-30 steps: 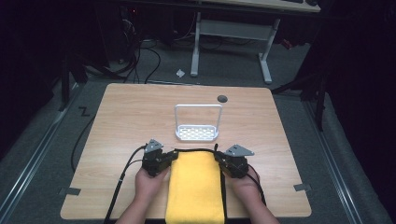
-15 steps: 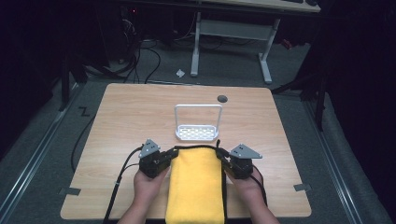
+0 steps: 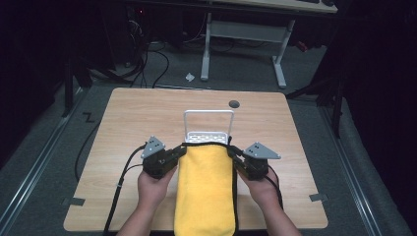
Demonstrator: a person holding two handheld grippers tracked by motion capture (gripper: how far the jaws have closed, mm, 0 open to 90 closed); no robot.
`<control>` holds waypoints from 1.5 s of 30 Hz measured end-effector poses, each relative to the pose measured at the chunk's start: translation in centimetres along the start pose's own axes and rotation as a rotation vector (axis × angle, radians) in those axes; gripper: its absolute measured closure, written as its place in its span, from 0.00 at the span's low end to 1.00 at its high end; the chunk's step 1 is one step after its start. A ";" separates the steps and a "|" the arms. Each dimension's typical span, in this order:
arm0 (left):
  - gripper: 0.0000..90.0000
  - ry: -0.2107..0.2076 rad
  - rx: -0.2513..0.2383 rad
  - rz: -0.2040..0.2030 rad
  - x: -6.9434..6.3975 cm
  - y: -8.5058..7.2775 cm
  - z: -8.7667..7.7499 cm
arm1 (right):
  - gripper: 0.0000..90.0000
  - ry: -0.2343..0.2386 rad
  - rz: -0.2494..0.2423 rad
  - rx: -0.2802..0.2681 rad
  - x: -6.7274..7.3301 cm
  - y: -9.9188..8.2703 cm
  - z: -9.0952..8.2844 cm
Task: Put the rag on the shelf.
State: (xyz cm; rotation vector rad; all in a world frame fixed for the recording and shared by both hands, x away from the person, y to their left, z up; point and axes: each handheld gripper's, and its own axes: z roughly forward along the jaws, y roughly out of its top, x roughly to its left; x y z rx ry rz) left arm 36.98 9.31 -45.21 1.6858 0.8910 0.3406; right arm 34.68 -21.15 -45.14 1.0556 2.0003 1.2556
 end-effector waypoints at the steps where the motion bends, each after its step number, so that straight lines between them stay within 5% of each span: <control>1: 0.93 0.005 -0.002 0.010 0.0 0.3 0.0 | 0.87 -0.001 -0.003 -0.008 -0.1 0.3 0.0; 10: 0.93 0.026 -0.045 0.031 0.1 2.6 -0.6 | 0.87 -0.015 -0.011 -0.067 -0.5 2.5 0.0; 27: 0.94 0.033 -0.170 0.092 -0.9 7.9 -2.7 | 0.87 -0.048 -0.053 -0.186 -0.2 8.0 -2.4; 45: 0.94 0.030 -0.272 0.140 -1.7 11.3 -4.1 | 0.87 -0.049 -0.045 -0.298 -0.7 11.6 -4.0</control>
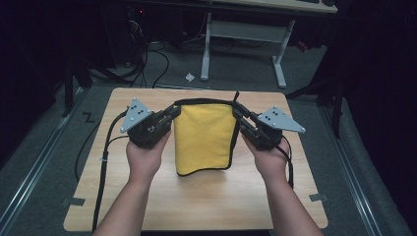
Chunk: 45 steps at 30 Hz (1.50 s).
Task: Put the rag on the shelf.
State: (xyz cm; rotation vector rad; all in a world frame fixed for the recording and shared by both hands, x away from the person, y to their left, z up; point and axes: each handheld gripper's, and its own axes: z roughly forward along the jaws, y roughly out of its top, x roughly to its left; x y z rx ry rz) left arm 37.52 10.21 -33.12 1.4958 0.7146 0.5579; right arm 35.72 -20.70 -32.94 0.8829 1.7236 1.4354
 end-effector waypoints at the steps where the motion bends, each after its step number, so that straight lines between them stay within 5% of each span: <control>1: 0.94 0.002 -0.002 0.002 0.0 0.1 0.0 | 0.87 0.001 0.003 -0.003 0.0 0.1 0.0; 21: 0.93 0.044 0.053 0.091 1.2 1.8 2.1 | 0.87 -0.018 0.002 0.011 -1.2 1.7 1.4; 31: 0.93 0.085 0.063 0.065 3.1 2.1 4.4 | 0.87 -0.034 0.010 0.023 -1.9 1.7 4.0; 45: 0.93 0.109 0.109 0.112 5.7 2.0 9.7 | 0.87 -0.061 0.062 0.060 -5.9 1.1 8.3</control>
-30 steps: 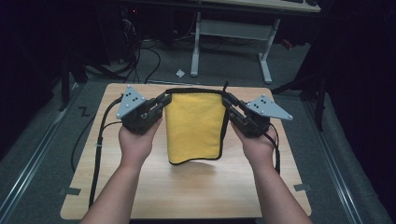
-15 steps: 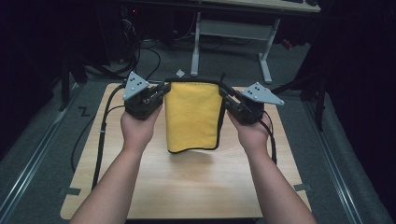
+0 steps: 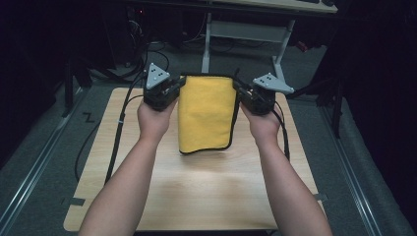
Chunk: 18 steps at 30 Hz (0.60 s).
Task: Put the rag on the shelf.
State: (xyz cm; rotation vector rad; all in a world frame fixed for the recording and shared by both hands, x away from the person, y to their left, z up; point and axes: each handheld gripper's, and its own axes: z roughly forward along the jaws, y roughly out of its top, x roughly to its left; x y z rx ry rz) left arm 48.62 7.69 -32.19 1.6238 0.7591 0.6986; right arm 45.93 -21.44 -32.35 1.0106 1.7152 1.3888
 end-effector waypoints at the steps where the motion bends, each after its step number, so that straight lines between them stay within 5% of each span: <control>1: 0.93 0.000 0.005 0.002 0.3 -0.1 0.4 | 0.87 0.002 -0.006 0.002 -0.3 0.0 0.3; 7: 0.92 -0.007 0.072 -0.018 1.5 -1.8 3.0 | 0.87 0.004 -0.030 0.061 -1.8 -0.9 2.7; 10: 0.92 -0.031 0.118 -0.066 2.1 -3.5 3.9 | 0.87 0.020 -0.034 0.105 -2.3 -1.8 3.7; 13: 0.92 -0.054 0.163 -0.114 2.5 -5.4 4.2 | 0.87 0.056 -0.015 0.154 -2.7 -3.0 4.3; 18: 0.93 -0.074 0.201 -0.127 2.2 -7.2 4.5 | 0.87 0.064 -0.019 0.209 -3.0 -4.5 4.7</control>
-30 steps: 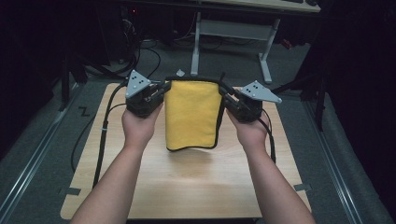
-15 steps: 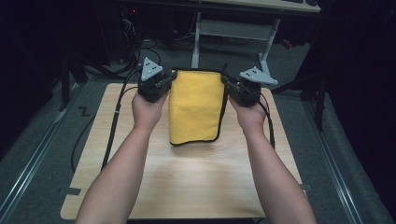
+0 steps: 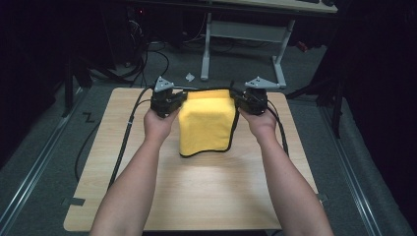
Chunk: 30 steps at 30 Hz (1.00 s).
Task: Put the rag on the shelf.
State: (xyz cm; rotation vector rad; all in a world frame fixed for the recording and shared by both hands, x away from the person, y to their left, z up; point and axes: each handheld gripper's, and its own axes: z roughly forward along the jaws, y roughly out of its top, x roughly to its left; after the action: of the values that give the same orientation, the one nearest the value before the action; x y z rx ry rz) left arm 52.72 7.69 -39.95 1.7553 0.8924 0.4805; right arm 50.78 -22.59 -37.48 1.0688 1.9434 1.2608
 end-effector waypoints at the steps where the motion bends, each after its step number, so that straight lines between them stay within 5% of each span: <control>1: 0.93 0.001 0.016 0.005 -0.1 -0.3 0.1 | 0.87 -0.002 0.000 0.006 -0.1 -0.2 0.1; 19: 0.92 0.000 0.045 -0.055 0.9 -3.0 -0.3 | 0.87 0.014 0.025 0.059 0.2 -2.4 1.0; 20: 0.98 0.046 0.062 -0.066 1.2 -3.2 -0.4 | 0.87 0.004 0.028 0.060 0.1 -2.5 1.0; 22: 0.98 0.006 0.067 -0.153 2.4 -4.1 -0.6 | 0.88 -0.014 0.064 0.057 -0.5 -2.8 0.8; 23: 0.98 0.005 0.057 -0.158 2.6 -4.4 -0.6 | 0.88 0.033 0.082 0.055 -0.8 -3.0 0.7; 26: 0.98 0.017 0.068 -0.131 2.2 -4.7 -0.4 | 0.89 0.013 -0.068 0.063 1.0 -2.8 0.7; 30: 0.98 0.021 0.025 -0.116 1.9 -4.0 -1.2 | 0.88 0.016 0.002 0.057 0.2 -2.9 0.7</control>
State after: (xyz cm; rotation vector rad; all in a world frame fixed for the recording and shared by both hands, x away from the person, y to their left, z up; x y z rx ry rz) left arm 51.78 10.53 -43.38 1.7125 1.0129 0.4140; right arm 50.31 -22.82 -40.44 1.0923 2.0012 1.2255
